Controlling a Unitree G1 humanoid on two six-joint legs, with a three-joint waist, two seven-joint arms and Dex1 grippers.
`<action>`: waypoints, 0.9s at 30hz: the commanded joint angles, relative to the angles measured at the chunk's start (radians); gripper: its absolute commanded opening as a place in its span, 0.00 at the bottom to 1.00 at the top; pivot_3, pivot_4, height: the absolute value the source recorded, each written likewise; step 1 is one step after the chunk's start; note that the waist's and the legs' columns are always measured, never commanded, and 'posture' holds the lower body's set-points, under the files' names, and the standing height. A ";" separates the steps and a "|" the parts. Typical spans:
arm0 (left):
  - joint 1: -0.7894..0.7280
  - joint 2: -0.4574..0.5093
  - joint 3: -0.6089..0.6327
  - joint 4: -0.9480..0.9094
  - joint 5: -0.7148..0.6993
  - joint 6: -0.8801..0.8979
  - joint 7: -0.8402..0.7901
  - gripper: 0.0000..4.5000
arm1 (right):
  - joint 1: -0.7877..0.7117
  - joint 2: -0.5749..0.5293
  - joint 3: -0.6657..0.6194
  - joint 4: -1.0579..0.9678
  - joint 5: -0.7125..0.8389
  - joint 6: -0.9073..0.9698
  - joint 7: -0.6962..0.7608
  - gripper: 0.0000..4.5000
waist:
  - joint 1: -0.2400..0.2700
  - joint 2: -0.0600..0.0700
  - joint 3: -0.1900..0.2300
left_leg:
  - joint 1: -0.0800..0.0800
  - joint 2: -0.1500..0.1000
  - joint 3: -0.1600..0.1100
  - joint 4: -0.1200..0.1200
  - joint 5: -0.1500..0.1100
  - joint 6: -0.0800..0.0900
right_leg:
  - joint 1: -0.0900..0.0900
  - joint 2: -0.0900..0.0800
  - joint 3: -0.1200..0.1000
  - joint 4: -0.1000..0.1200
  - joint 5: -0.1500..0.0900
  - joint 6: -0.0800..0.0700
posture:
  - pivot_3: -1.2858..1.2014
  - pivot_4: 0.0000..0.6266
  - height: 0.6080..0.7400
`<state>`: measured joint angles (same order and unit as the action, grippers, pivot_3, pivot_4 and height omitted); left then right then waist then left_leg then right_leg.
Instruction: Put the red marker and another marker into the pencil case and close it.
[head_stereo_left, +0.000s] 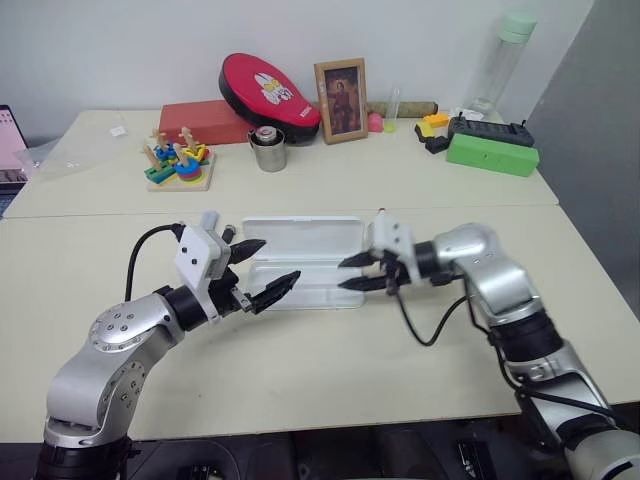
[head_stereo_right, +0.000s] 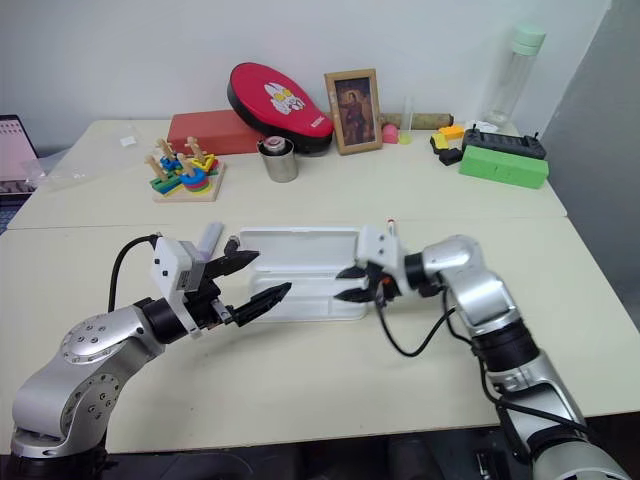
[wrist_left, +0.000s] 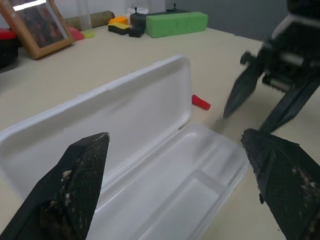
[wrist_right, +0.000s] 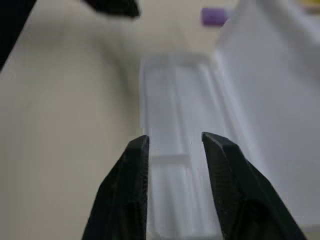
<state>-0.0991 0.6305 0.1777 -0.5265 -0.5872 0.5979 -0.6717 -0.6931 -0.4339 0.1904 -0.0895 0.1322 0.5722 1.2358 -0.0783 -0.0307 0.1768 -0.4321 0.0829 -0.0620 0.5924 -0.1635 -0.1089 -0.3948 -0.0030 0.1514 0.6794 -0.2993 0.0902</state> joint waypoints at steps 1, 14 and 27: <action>-0.045 0.007 -0.035 -0.035 -0.023 0.006 -0.020 1.00 | 0.027 -0.052 -0.130 -0.098 0.070 0.138 -0.101 0.48 | 0.000 0.000 0.000 | 0.000 0.000 0.000 0.000 0.000 0.000 | 0.000 0.000 0.000 0.000 0.000 0.000 | 0.52 0.24 1.00; -0.201 -0.007 -0.147 0.040 -0.006 0.003 -0.086 1.00 | 0.076 0.241 -0.260 -0.074 -0.085 0.462 -0.846 1.00 | -0.008 0.000 0.000 | 0.000 0.000 0.000 -0.001 0.000 0.000 | -0.001 0.000 0.001 0.000 0.000 -0.002 | 0.52 0.24 1.00; -0.244 -0.032 -0.171 0.067 0.005 -0.012 -0.086 1.00 | 0.103 0.392 -0.154 0.146 -0.138 0.353 -1.078 1.00 | -0.009 0.000 0.000 | -0.001 0.000 0.000 -0.001 0.000 0.000 | -0.001 0.000 0.000 0.000 0.000 -0.001 | 0.52 0.24 1.00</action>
<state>-0.3265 0.6006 0.0028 -0.4438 -0.5887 0.6051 -0.7570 -0.5835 -0.0530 0.0305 0.0041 0.0047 0.9685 0.1859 -0.0875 -0.0307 0.1767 -0.4328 0.0828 -0.0618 0.5917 -0.1636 -0.1087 -0.3963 -0.0027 0.1519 0.6799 -0.2993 0.0887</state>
